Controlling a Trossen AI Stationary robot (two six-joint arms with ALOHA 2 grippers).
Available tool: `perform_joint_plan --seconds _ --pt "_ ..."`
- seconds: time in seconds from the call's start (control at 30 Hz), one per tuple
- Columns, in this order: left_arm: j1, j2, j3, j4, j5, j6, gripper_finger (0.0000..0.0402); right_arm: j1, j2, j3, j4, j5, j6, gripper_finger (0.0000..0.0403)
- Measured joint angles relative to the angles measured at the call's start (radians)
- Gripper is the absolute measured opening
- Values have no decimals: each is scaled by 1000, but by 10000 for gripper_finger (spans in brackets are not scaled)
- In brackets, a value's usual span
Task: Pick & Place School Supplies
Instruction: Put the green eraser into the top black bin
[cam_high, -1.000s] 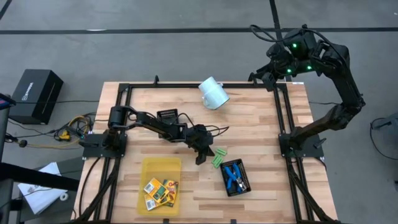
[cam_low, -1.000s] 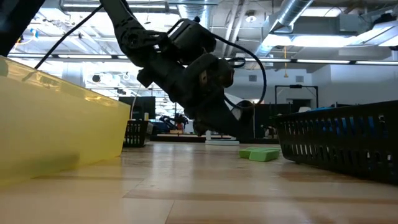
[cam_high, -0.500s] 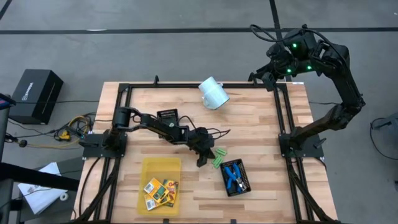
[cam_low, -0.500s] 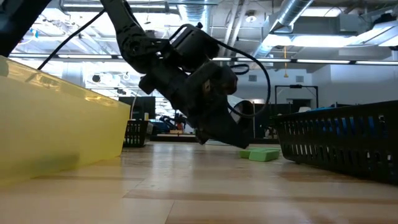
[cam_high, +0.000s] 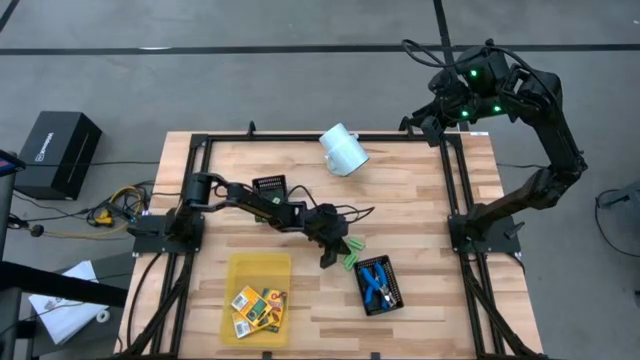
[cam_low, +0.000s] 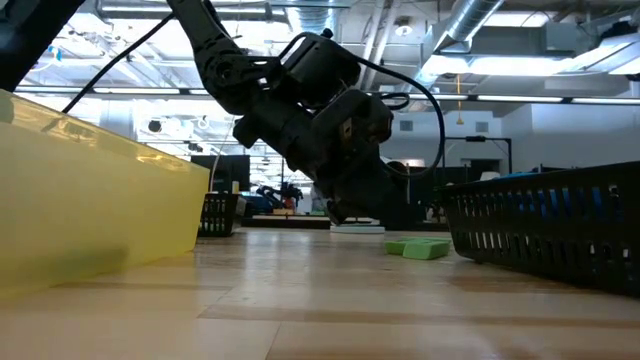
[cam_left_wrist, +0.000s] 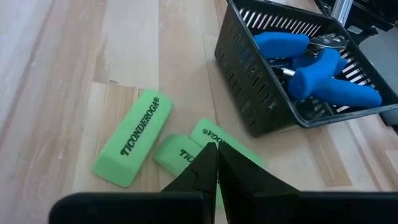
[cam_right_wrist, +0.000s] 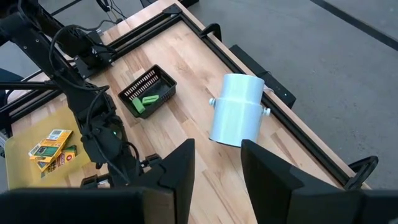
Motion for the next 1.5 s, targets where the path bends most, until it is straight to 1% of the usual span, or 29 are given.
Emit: perform_joint_plan --seconds 0.23,0.43,1.1,1.33,1.5 --pt "0 16 0 -28 0 -1 7 0 0 0 0 0 0 122" --pt "3 58 3 -15 31 -81 7 0 0 0 -4 0 0 122" --pt "15 63 0 -61 39 -67 2 0 0 0 -52 0 -18 122" --pt "40 62 -2 -67 69 -64 2 0 0 0 -52 0 -30 122" --pt "55 61 -2 -103 86 -43 1 0 0 0 -53 0 -30 122"
